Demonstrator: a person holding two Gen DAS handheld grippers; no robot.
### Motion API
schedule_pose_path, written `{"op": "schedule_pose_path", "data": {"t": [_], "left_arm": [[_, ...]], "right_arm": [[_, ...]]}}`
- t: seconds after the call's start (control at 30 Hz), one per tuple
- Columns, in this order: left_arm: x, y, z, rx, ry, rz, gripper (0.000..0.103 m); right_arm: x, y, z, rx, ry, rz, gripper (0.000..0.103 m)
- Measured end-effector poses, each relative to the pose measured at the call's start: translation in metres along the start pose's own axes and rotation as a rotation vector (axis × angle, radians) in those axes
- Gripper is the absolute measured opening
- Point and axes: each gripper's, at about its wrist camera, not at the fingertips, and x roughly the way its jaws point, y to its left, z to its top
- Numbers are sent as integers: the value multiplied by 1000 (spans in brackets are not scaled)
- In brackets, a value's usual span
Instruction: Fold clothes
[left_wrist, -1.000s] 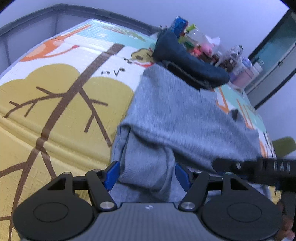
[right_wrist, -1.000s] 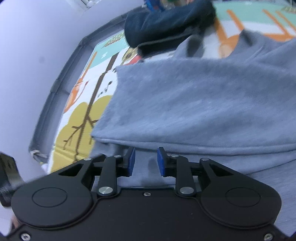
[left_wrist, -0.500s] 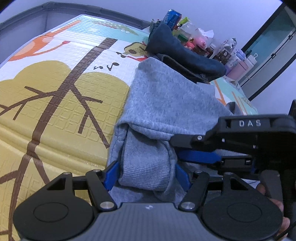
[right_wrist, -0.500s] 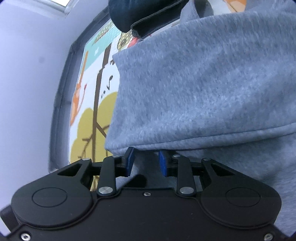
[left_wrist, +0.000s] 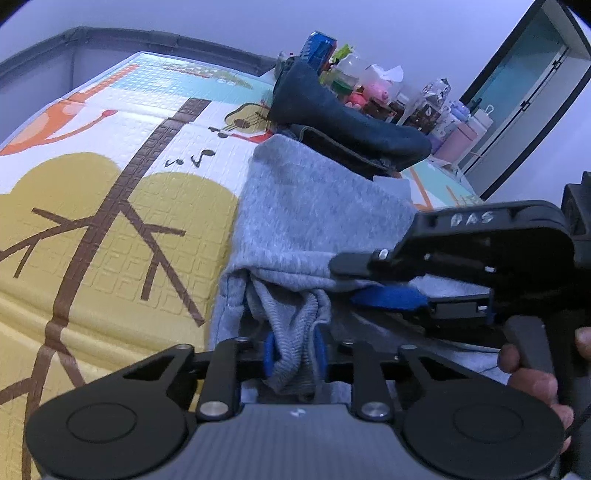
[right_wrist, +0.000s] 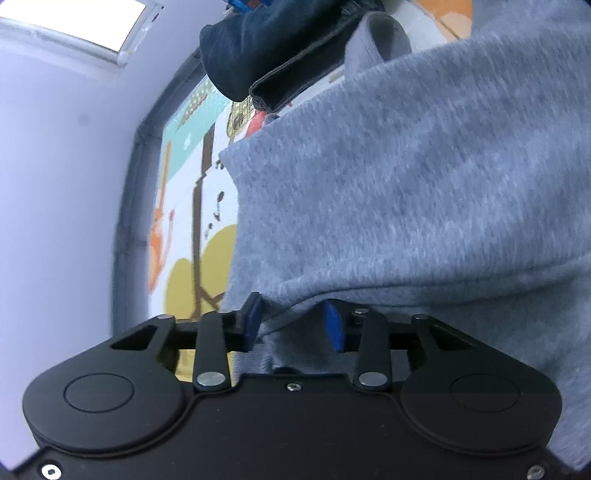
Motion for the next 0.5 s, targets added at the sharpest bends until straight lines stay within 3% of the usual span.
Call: {"op": "schedule_pose_path", "data": {"t": [0.1, 0.33, 0.5], "left_arm": [[0, 2, 1, -19, -9, -12, 20], [-4, -17, 10, 61, -78, -31, 19], [5, -30, 21, 82, -78, -28, 19]], "right_arm": [[-8, 7, -2, -41, -31, 20, 12], [-38, 16, -5, -90, -84, 113, 8], [-55, 15, -7, -87, -96, 157, 2]]}}
